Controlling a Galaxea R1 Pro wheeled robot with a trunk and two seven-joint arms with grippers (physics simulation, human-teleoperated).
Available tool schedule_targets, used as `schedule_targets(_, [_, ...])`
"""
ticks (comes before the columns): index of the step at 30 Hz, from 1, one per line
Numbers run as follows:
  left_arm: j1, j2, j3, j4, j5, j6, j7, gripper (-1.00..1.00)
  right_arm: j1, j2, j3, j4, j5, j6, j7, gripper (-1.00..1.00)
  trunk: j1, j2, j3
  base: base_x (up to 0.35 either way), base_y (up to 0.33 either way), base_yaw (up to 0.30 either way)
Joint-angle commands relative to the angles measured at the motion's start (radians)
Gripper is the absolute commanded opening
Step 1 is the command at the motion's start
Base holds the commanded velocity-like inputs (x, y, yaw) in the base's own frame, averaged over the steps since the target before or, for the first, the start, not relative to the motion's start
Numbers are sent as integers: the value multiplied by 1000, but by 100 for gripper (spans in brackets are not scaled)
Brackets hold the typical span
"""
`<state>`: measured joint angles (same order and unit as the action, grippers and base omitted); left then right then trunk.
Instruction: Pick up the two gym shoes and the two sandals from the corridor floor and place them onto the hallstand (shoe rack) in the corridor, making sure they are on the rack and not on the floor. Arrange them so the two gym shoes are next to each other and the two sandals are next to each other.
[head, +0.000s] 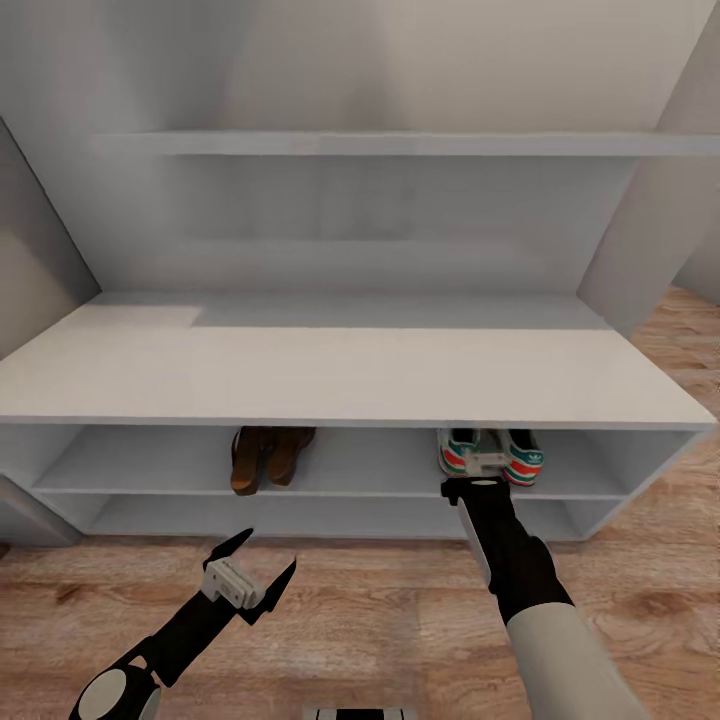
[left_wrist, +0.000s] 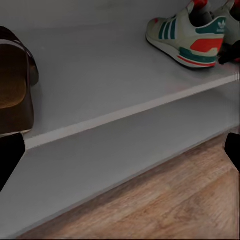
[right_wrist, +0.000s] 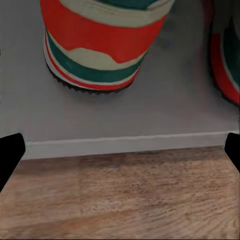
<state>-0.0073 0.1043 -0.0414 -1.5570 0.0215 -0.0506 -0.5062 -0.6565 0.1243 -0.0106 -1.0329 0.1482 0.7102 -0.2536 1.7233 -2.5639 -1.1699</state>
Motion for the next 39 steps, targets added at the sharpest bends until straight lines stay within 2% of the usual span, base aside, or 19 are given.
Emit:
schedule_targets(1, [0,0,0,0,0,0,0,100,0,0,0,0,0,0,0,100,0,0,0,-227,0,0])
schedule_targets(27, [1,0,0,0,0,0,0,100,0,-6,0,-1,-1,0,0,100,0,0,0,-73,0,0])
schedule_targets(39, [1,0,0,0,0,0,0,100,0,-12,-2,-1,-1,0,0,100,0,0,0,-183,0,0])
